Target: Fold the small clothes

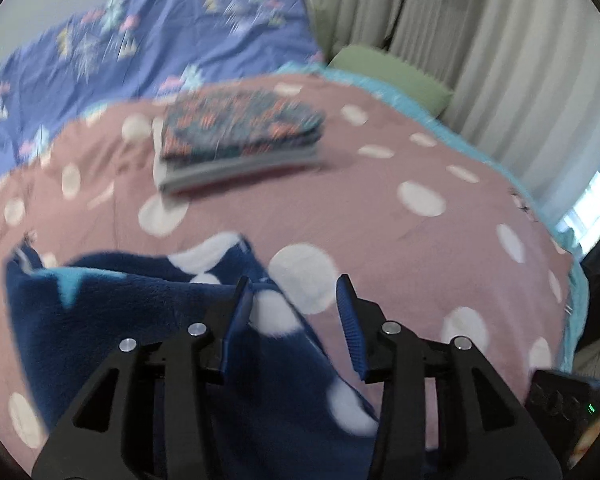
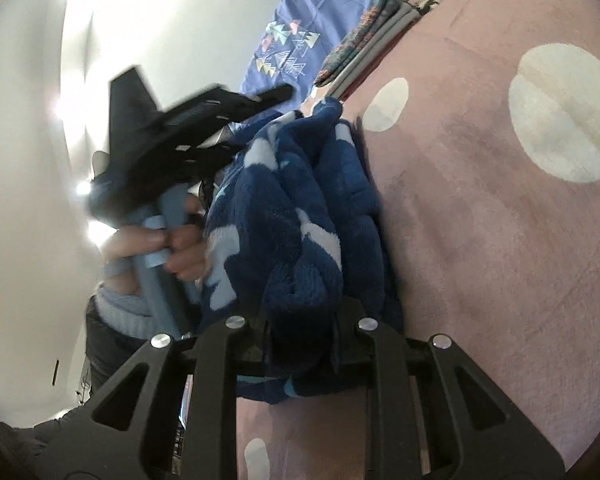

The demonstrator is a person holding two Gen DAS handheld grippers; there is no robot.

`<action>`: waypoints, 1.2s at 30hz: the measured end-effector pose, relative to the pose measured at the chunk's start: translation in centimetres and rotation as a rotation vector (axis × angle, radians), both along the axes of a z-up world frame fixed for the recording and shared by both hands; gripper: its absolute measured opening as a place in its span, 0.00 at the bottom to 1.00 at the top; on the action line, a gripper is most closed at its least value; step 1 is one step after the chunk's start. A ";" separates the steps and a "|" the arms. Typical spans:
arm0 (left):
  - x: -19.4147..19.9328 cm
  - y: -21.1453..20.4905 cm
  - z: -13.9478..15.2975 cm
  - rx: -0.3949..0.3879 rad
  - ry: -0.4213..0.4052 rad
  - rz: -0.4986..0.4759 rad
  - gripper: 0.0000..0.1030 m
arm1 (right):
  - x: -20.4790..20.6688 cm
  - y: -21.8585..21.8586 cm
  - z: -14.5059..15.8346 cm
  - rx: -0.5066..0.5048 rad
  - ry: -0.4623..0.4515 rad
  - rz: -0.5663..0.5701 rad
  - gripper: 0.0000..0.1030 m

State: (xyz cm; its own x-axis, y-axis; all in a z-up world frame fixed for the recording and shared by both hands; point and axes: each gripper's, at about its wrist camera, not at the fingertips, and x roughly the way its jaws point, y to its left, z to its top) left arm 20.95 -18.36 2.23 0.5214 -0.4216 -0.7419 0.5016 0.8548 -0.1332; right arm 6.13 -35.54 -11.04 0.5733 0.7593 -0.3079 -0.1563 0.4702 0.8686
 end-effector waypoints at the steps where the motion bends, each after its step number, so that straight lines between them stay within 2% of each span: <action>1: -1.3 0.2 0.9 0.010 -0.041 -0.012 0.43 | -0.3 0.1 0.1 -0.010 -0.005 0.001 0.20; 3: -4.0 1.5 2.6 0.064 -0.140 -0.035 0.43 | -0.5 0.2 0.4 -0.018 -0.011 0.004 0.20; 4: -5.3 2.4 3.0 0.115 -0.183 -0.029 0.43 | -0.7 0.2 0.7 -0.016 -0.012 0.007 0.20; 6: -6.7 4.0 2.8 0.206 -0.219 -0.008 0.43 | -0.6 0.3 0.5 -0.008 -0.008 0.010 0.20; 9: -7.6 6.0 0.5 0.343 -0.218 0.014 0.43 | -0.4 0.1 0.2 0.008 0.003 0.010 0.20; 11: -7.8 6.6 -2.0 0.371 -0.197 0.005 0.44 | -0.6 -0.1 0.0 0.000 0.017 -0.002 0.22; 14: -8.0 5.3 -4.6 0.442 -0.247 -0.008 0.44 | -0.4 -0.5 -0.4 -0.021 0.060 -0.038 0.25; 15: -7.7 4.8 -4.8 0.447 -0.254 -0.011 0.44 | -0.6 -0.8 -0.1 -0.056 0.061 -0.066 0.26; 17: -6.9 4.0 -4.8 0.436 -0.236 -0.009 0.43 | -1.3 -1.3 0.9 -0.135 0.044 -0.118 0.34; 18: -6.3 3.6 -4.8 0.433 -0.221 -0.008 0.43 | -1.9 -1.7 1.9 -0.197 0.024 -0.164 0.34; 20: -5.8 3.1 -4.9 0.434 -0.208 -0.014 0.43 | -2.8 -2.2 3.6 -0.240 -0.033 -0.196 0.34; 23: -6.0 2.6 -5.2 0.445 -0.214 -0.022 0.43 | -3.8 -1.5 6.3 -0.251 -0.163 -0.147 0.34; 25: -6.1 2.8 -5.2 0.438 -0.220 -0.020 0.43 | -3.6 0.7 7.6 -0.298 -0.227 -0.068 0.34; 28: -6.4 3.1 -5.3 0.415 -0.227 -0.013 0.43 | -1.7 3.5 6.4 -0.355 -0.168 -0.004 0.36; 29: -6.5 3.2 -5.3 0.406 -0.230 -0.010 0.44 | -1.2 3.5 5.3 -0.380 -0.131 -0.017 0.28; 30: -6.6 3.5 -5.2 0.398 -0.237 0.006 0.44 | -0.5 3.8 3.8 -0.399 -0.103 -0.029 0.27; 33: -7.2 4.5 -4.9 0.351 -0.267 0.004 0.47 | -0.9 3.9 2.5 -0.388 -0.145 -0.035 0.26; 36: -9.0 5.9 -3.6 0.325 -0.326 0.009 0.62 | -1.2 3.9 2.6 -0.412 -0.142 -0.022 0.26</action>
